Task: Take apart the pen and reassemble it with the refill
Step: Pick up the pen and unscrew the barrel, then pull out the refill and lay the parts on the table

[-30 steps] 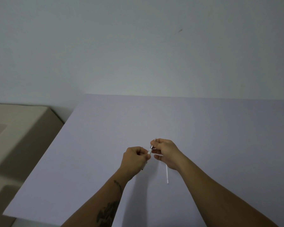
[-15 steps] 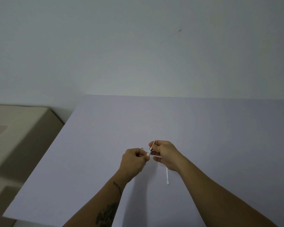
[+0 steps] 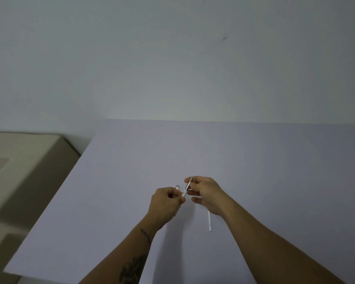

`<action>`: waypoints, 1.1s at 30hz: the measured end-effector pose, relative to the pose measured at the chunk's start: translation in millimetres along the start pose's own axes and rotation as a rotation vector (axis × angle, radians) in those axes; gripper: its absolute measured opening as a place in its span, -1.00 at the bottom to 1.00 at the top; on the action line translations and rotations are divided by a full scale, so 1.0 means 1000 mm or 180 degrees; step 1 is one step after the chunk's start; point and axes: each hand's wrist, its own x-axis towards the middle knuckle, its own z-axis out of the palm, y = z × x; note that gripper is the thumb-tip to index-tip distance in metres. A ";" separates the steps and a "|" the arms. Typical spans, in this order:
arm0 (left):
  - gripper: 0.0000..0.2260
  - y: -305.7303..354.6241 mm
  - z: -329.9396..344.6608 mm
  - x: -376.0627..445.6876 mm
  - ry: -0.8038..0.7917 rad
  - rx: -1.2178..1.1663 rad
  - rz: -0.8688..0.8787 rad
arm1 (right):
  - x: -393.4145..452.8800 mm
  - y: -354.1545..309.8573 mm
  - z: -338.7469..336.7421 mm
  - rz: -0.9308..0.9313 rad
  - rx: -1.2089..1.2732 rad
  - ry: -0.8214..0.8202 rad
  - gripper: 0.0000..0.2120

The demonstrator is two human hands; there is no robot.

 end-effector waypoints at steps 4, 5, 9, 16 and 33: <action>-0.95 -0.004 -0.002 0.001 0.0016 0.0001 -0.0025 | -0.001 0.002 0.002 0.0065 0.0064 -0.0032 -0.85; -0.95 -0.004 -0.002 0.001 0.0021 0.0008 -0.0023 | 0.000 0.003 0.004 0.0071 0.0064 -0.0016 -0.87; -0.93 -0.006 -0.002 0.000 0.0015 0.0051 -0.0009 | 0.001 0.003 0.006 0.0030 -0.0009 0.0102 -0.85; -0.95 -0.010 -0.005 0.002 0.0010 0.0061 -0.0013 | 0.001 0.003 0.008 0.0079 -0.0080 0.0052 -0.88; -0.92 -0.016 -0.012 0.008 0.0009 0.0154 -0.0020 | 0.009 -0.001 0.014 0.0084 0.0083 0.0106 -0.80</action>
